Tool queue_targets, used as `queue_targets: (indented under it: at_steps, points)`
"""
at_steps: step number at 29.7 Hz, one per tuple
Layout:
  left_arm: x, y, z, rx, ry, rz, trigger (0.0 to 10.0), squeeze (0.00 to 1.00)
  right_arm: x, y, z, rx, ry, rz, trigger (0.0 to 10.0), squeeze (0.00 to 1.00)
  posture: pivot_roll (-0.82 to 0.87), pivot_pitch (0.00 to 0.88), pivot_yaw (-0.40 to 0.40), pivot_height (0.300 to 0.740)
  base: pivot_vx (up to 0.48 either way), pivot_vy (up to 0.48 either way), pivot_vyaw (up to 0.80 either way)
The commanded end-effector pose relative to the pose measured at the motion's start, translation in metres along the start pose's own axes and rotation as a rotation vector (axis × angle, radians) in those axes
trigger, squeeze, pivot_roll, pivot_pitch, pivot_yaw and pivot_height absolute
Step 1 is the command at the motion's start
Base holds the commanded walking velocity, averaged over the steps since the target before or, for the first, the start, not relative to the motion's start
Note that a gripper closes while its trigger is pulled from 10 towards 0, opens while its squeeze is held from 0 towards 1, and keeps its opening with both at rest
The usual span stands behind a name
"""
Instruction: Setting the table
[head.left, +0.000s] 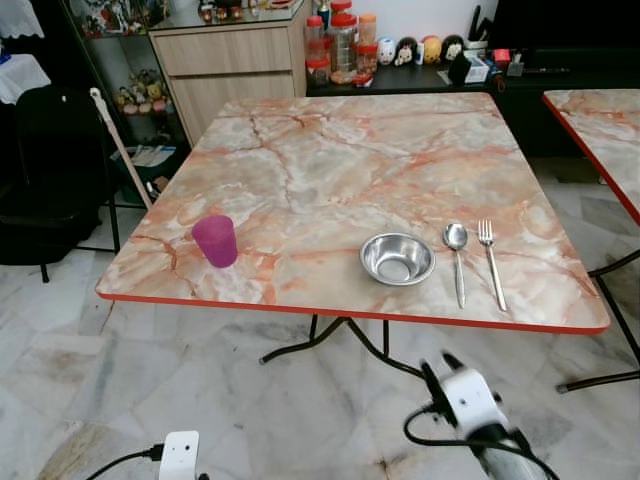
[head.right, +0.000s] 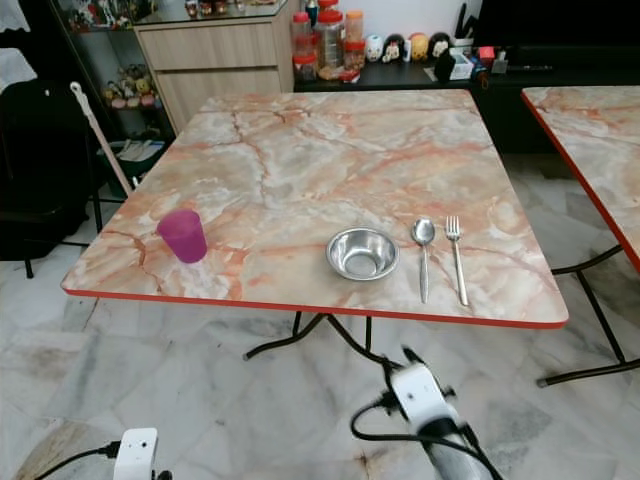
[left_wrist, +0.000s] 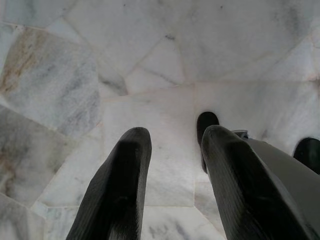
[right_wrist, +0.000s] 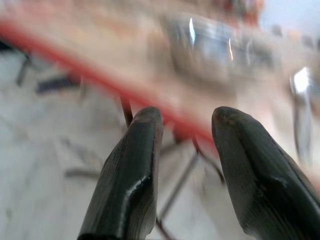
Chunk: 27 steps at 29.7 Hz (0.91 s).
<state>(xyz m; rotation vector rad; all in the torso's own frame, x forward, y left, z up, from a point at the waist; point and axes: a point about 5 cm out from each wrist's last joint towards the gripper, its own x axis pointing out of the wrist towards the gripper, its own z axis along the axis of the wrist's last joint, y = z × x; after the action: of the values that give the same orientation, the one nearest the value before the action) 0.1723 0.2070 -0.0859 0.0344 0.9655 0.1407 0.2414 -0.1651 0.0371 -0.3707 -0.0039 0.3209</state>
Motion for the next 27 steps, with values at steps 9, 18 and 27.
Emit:
queue_targets:
  at_steps: [9, 18, 27]
  points:
    - [-0.001, 0.006, -0.004, -0.005, 0.004, 0.049, 10.0, 0.00, 0.040, -0.009, 0.053, 0.320, -0.160, -0.177, 10.0, 0.00, -0.03, 0.024, 0.076, 0.740, 0.000, 0.000, 0.00]
    - [0.000, 0.006, 0.003, -0.022, -0.019, 0.055, 10.0, 0.00, 0.065, -0.029, 0.068, 0.624, -0.183, -0.343, 10.0, 0.00, -0.02, 0.009, 0.077, 0.740, 0.000, 0.000, 0.00]
    - [0.001, 0.003, 0.007, -0.036, -0.035, 0.050, 10.0, 0.00, 0.084, -0.043, 0.065, 0.916, -0.150, -0.465, 10.0, 0.00, -0.01, 0.004, 0.071, 0.740, 0.000, 0.000, 0.00]
